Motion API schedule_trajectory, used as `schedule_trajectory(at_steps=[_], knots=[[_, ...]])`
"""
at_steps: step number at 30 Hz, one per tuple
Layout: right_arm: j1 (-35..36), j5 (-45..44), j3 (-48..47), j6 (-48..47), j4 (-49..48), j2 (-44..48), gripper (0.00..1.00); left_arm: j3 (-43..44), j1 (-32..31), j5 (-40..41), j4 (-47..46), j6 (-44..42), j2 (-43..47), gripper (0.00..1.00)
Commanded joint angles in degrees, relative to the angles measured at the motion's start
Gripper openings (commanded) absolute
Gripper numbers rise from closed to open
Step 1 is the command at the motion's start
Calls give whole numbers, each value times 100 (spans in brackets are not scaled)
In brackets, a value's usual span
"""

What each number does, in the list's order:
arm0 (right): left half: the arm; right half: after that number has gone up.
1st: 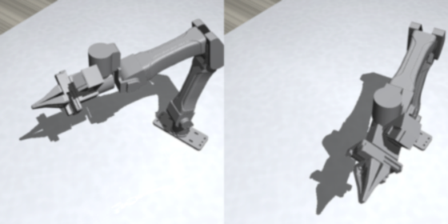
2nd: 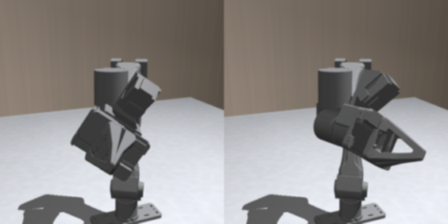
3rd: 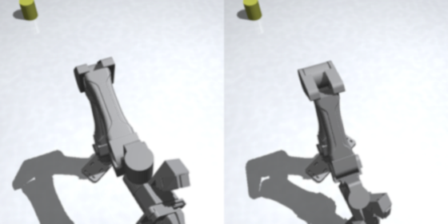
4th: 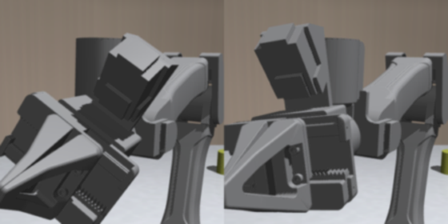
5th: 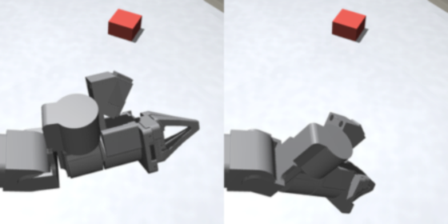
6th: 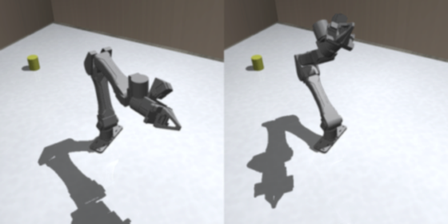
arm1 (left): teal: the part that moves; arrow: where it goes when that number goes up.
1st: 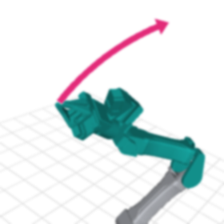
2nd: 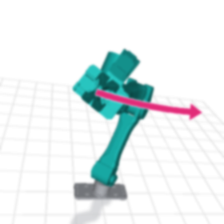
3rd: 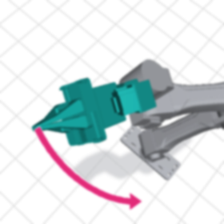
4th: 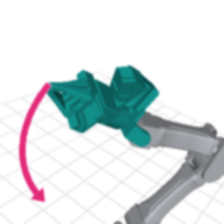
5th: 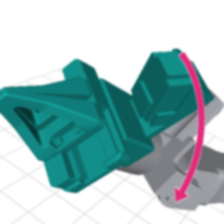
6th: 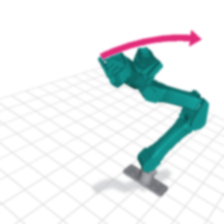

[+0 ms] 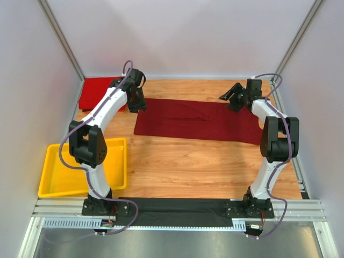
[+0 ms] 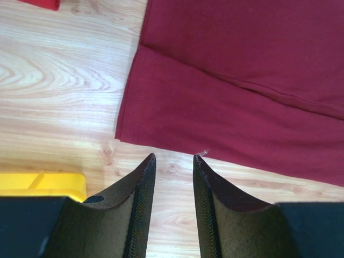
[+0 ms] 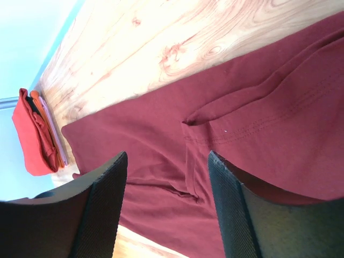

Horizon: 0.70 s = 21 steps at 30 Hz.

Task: Fold and stack the t-shirts
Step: Fold the tshirt

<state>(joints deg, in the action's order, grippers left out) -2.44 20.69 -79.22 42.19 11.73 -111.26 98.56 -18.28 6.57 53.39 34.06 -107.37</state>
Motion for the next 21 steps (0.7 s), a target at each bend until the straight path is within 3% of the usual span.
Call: schedule_trajectory(at_steps=[1,6,11,21], knots=[[-20,-12,-41,-299,198,219,61,31,0,-357,-214,-154,-38,41],[15,-126,-41,-659,645,131,49,31,0,-850,-610,-321,-319,41],[-151,-680,-76,-1011,867,-18,34,461,0,-851,-382,-313,-1162,40],[-468,-1778,-401,-1214,1235,-589,23,866,35,-157,136,161,-2121,41]])
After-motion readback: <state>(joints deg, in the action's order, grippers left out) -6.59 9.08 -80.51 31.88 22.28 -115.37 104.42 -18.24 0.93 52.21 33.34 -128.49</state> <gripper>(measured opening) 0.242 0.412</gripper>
